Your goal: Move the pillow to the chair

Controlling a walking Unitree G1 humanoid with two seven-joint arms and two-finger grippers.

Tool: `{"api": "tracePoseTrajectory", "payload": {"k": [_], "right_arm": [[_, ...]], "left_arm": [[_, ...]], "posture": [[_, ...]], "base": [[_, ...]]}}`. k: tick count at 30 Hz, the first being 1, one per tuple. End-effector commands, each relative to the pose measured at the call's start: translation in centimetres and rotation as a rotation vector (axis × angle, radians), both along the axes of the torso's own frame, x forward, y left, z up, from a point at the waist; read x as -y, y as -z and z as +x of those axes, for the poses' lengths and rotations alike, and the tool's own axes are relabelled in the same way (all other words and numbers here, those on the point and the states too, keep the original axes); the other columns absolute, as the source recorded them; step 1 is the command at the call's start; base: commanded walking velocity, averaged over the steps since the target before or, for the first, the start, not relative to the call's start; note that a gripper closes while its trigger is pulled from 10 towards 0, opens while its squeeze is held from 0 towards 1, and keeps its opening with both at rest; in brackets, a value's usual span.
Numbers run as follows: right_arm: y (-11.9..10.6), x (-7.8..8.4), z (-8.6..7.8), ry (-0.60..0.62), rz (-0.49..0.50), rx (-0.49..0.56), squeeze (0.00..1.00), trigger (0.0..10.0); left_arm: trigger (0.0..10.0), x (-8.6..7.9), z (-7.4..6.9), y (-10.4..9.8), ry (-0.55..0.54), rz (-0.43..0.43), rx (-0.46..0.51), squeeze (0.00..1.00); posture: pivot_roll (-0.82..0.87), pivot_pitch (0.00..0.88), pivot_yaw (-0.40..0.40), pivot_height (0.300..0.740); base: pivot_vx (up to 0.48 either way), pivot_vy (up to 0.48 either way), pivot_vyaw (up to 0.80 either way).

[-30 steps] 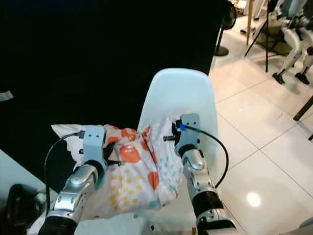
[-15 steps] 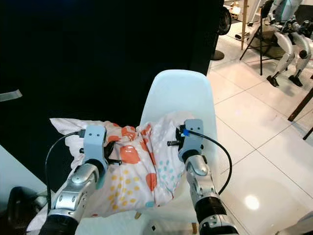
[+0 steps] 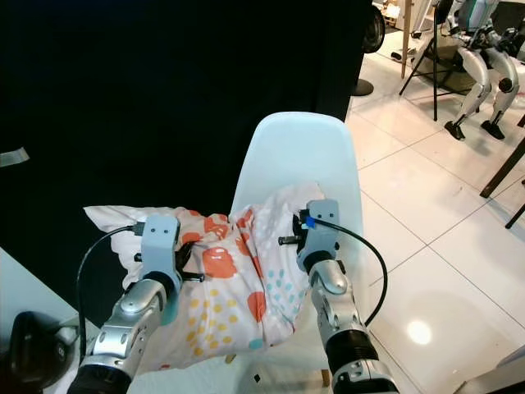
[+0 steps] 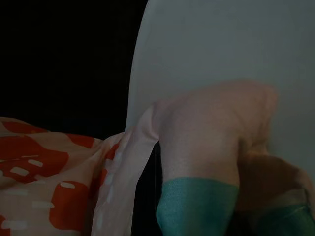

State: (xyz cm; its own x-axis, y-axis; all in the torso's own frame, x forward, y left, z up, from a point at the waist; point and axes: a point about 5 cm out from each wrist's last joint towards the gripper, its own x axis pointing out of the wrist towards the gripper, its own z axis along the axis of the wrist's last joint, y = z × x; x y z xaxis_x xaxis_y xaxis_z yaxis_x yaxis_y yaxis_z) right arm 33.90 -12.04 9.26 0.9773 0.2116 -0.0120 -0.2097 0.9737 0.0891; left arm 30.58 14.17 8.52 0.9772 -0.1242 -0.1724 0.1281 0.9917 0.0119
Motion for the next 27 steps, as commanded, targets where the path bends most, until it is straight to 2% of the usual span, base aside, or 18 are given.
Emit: {"api": "tracePoseTrajectory", "payload": {"k": [1,7,12,18,21,24,27], "right_arm": [[-0.6,-0.9,0.1,-0.041,-0.001,0.031,0.00,10.0],[-0.5,-0.8,0.0,-0.038,-0.005,0.024,0.00,10.0],[-0.5,-0.8,0.1,-0.035,-0.011,0.025,0.00,10.0],[-0.8,-0.4,0.2,-0.007,0.007,0.029,0.00,10.0],[-1.3,0.2,0.5,0.026,0.027,0.046,0.00,10.0],[-1.6,0.4,0.7,0.032,0.034,0.057,0.00,10.0],[-3.0,0.8,1.4,0.043,0.032,0.087,0.00,10.0]], "left_arm": [[10.0,0.6,0.1,-0.7,0.039,0.010,0.040,0.00],[10.0,0.6,0.1,-0.7,0.042,0.016,0.038,0.00],[10.0,0.6,0.1,-0.7,0.045,0.021,0.039,0.00],[10.0,1.4,0.7,-1.0,0.119,0.036,0.051,0.00],[10.0,2.5,1.9,-2.4,0.197,0.035,0.099,0.00],[10.0,2.7,2.5,-3.3,0.218,0.040,0.127,0.00],[10.0,3.3,4.0,-5.8,0.266,0.041,0.205,0.00]], "posture": [[0.06,0.100,0.006,0.656],[0.06,0.103,0.007,0.632],[0.06,0.106,0.007,0.632],[0.07,0.112,-0.002,0.632],[0.07,0.125,-0.008,0.617],[0.07,0.125,-0.008,0.617],[0.06,0.133,-0.009,0.617]], "base": [[0.000,0.000,0.00],[0.000,0.000,0.00],[0.000,0.000,0.00],[0.000,0.000,0.00],[0.000,0.000,0.00],[0.000,0.000,0.00],[0.000,0.000,0.00]]}}
